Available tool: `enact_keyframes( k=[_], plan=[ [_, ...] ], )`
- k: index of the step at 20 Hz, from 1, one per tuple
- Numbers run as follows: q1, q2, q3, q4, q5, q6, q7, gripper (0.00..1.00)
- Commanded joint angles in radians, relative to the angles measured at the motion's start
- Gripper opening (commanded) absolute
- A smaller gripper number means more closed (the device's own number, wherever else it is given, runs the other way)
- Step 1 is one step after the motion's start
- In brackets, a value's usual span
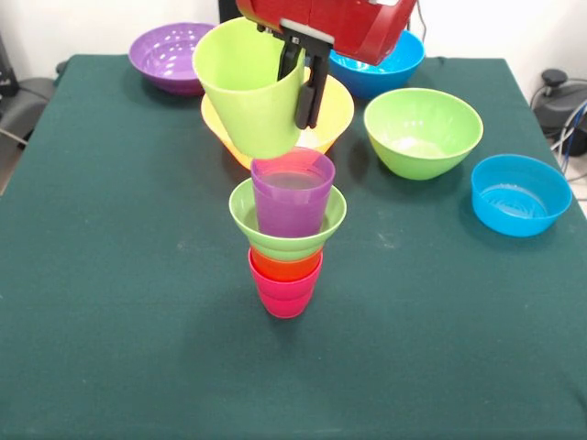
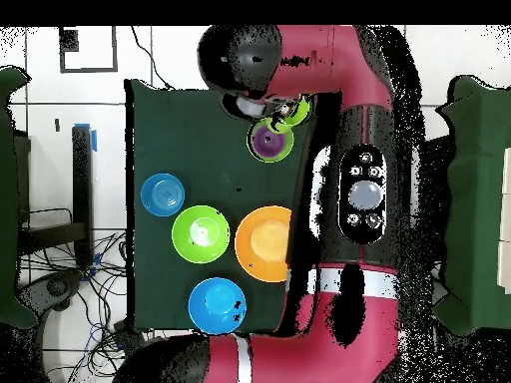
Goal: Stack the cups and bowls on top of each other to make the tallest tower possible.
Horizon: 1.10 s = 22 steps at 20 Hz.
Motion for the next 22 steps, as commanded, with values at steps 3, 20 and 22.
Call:
enact_keyframes(
  k=[3, 20, 22],
  plan=[
    [0.034, -0.010, -0.007, 0.025, -0.017, 0.077, 0.005, 0.00],
    [0.072, 0.008, -0.058, 0.051, 0.010, 0.003, 0.061, 0.00],
    [0.073, 0.016, -0.060, 0.049, 0.012, -0.008, 0.065, 0.00]
  ],
)
